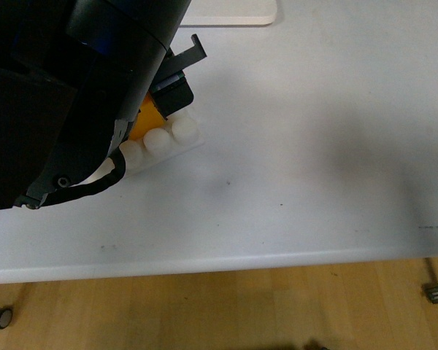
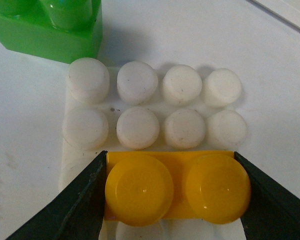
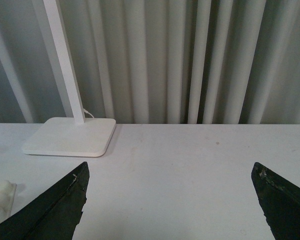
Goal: Insert yellow block into base center
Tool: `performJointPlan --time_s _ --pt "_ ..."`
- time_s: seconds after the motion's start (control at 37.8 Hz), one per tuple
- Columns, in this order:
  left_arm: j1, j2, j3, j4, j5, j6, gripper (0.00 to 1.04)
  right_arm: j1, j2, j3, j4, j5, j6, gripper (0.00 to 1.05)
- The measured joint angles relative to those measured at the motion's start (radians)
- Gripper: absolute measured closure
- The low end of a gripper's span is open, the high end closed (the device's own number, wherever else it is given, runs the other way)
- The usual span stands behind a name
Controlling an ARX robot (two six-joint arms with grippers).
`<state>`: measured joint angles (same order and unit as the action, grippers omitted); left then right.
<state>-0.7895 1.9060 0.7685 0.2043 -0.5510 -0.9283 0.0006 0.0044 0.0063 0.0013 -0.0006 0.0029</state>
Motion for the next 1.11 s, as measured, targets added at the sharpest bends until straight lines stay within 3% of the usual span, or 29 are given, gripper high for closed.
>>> performJointPlan --time_s 0.66,0.85,1.11 --pt "-0.026 0.050 0.013 -0.018 0.009 0.048 0.40 0.000 0.000 0.000 0.000 0.000 0.000 0.09" --pt "-0.029 0.037 0.009 -0.045 0.036 0.090 0.05 0.000 0.000 0.000 0.000 0.001 0.000 0.09" --pt "-0.016 -0.055 -0.040 -0.117 -0.018 0.124 0.06 0.000 0.000 0.000 0.000 0.000 0.000 0.09"
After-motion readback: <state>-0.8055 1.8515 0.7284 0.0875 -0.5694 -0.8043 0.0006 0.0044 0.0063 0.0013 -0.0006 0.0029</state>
